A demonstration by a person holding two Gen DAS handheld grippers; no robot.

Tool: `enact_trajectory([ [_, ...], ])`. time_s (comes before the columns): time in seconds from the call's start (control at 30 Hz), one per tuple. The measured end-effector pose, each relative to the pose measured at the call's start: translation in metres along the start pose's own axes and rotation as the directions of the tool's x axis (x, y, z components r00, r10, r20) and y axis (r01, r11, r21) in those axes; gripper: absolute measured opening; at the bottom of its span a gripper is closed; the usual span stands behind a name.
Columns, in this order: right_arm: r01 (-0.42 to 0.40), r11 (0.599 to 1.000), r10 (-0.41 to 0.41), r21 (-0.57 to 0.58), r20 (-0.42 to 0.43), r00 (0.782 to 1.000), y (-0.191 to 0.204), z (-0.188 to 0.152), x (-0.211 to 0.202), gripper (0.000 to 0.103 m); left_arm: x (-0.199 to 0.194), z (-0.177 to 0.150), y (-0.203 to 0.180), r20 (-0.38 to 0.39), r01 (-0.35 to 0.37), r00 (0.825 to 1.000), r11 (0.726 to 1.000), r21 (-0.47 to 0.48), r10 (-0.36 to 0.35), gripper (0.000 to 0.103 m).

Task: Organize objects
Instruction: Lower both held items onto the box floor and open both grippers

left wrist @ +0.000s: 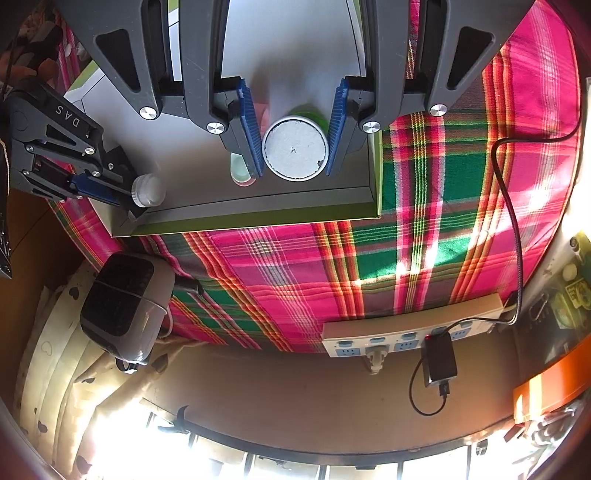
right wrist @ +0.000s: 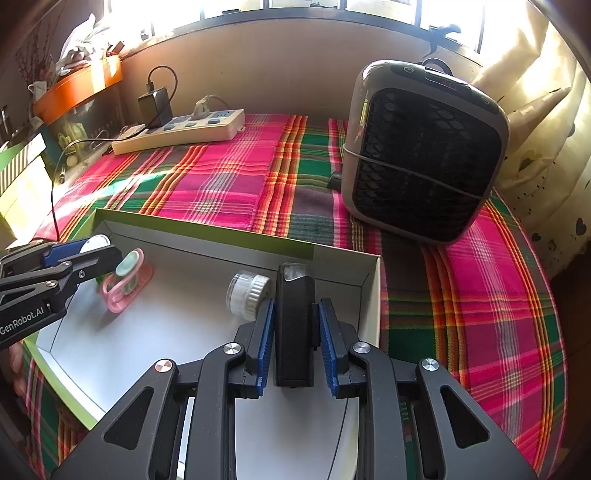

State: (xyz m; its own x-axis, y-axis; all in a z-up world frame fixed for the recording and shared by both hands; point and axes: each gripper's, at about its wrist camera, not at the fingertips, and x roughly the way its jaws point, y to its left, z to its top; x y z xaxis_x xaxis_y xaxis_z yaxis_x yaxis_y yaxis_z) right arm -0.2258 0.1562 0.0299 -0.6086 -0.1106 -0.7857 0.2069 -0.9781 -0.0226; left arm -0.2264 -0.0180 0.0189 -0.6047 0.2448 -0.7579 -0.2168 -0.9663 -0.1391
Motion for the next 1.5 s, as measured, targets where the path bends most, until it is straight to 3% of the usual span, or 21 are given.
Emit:
enact_trajectory([
  [0.4, -0.006, 1.0, 0.006, 0.011, 0.008, 1.0, -0.001, 0.001, -0.002, 0.026, -0.003, -0.001, 0.002, 0.001, 0.0, 1.0, 1.0, -0.011, 0.0, 0.034],
  [0.6, -0.012, 1.0, 0.012, 0.013, 0.018, 1.0, 0.0, 0.0, -0.005, 0.034, -0.006, -0.003, 0.003, 0.0, 0.004, 1.0, 1.0, -0.016, -0.004, 0.038],
  [1.5, -0.028, 0.999, 0.027, 0.015, 0.069, 0.997, 0.0, -0.013, -0.031, 0.035, -0.037, -0.02, 0.005, 0.038, -0.018, 0.999, 0.999, -0.03, 0.019, 0.041],
])
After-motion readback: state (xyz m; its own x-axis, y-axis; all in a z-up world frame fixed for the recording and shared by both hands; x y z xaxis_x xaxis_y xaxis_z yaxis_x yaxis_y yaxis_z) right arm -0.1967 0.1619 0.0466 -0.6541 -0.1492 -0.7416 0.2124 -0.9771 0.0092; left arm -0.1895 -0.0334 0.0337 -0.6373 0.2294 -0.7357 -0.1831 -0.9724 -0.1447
